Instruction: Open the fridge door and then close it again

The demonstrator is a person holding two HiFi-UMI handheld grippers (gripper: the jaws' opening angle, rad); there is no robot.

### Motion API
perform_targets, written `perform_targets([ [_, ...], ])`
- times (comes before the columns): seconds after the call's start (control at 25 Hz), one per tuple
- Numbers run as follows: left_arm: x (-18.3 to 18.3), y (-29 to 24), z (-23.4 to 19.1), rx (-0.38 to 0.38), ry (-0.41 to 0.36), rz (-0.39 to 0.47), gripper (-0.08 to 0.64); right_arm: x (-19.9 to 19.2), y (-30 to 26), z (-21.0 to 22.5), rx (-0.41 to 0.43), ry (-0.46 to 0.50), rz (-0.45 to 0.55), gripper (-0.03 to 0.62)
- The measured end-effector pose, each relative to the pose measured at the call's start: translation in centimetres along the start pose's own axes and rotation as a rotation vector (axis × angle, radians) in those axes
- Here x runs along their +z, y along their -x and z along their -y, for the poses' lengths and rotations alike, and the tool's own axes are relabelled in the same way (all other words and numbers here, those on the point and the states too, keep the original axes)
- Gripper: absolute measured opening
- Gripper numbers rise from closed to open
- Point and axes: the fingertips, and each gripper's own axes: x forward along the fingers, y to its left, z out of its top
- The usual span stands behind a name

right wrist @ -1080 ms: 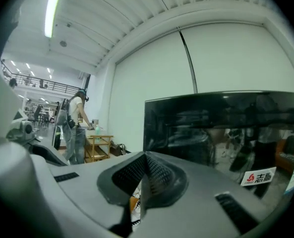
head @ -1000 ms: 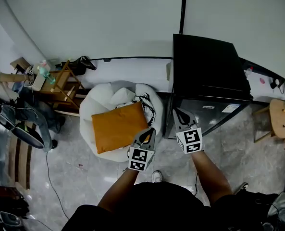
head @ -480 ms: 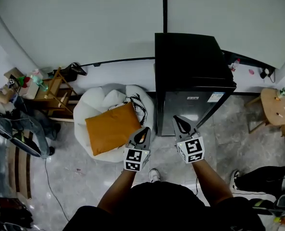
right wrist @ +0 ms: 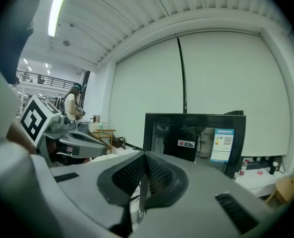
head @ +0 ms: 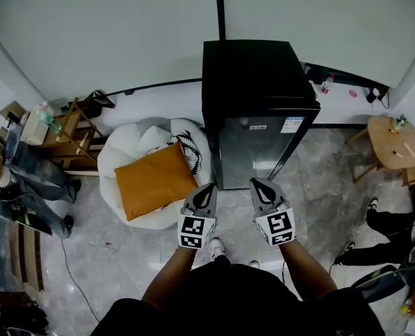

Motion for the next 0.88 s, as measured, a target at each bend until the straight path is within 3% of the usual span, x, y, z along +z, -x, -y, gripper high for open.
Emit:
perform_targets([
  [0.4, -0.7, 2.0, 3.9, 0.012, 0.000, -0.012, 0.021, -1.4, 4.6, 0.6, -0.019, -0.007, -0.007, 0.011],
  [0.88, 0.2, 3.9, 5.5, 0.040, -0.003, 0.022, 0.021, 0.1, 6.8, 0.8, -0.008, 0.004, 0.063, 0.011],
])
